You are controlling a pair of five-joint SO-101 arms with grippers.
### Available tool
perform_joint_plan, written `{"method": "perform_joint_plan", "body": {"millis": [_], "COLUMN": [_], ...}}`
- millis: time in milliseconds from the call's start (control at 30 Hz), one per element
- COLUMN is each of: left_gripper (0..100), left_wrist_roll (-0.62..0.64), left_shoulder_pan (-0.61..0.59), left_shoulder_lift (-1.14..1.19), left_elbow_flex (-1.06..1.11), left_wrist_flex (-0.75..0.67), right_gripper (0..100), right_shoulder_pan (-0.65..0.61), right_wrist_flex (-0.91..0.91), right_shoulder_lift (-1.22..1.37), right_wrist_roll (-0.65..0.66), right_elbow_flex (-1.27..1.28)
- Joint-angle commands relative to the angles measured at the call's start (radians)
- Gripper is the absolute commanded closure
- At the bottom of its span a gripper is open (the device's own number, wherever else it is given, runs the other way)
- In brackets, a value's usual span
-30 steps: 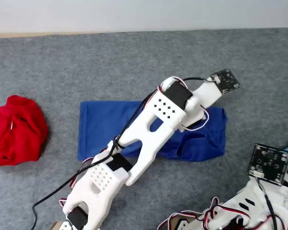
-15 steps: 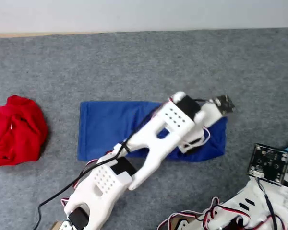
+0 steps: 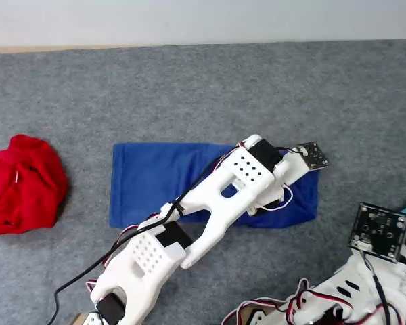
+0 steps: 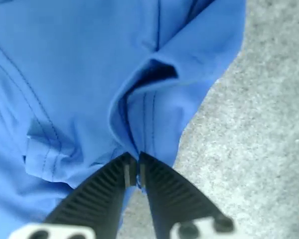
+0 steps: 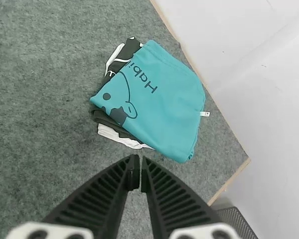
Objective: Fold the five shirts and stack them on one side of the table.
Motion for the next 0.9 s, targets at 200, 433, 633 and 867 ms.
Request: {"method": "perform_joint_plan", "body": {"millis": [200, 433, 633, 867], "left_gripper": [100, 100, 100, 98], "left_wrist_roll": [-0.008, -0.011, -0.008, -0.006], "left_shoulder_pan": [-0.032, -0.146, -0.19, -0.176], "left_shoulder_lift": [-0.008, 0.054, 0.169, 0.241], "left_elbow_flex": [-0.183, -0.245, -0.302, -0.335], "left_wrist_flex": [0.038, -0.014, -0.006, 0.038], "right_gripper": [98.8, 98.7, 98.7, 98.7], "right_shoulder_pan": [0.001, 0.002, -0.002, -0.002], "right_wrist_flex": [-0.013, -0.015, -0.019, -0.015], "right_shoulder_lift": [-0.004, -0.004, -0.004, -0.004], "right_wrist_roll": [0.008, 0.008, 0.008, 0.008], "right_elbow_flex": [-0.002, -0.002, -0.002, -0.005]}}
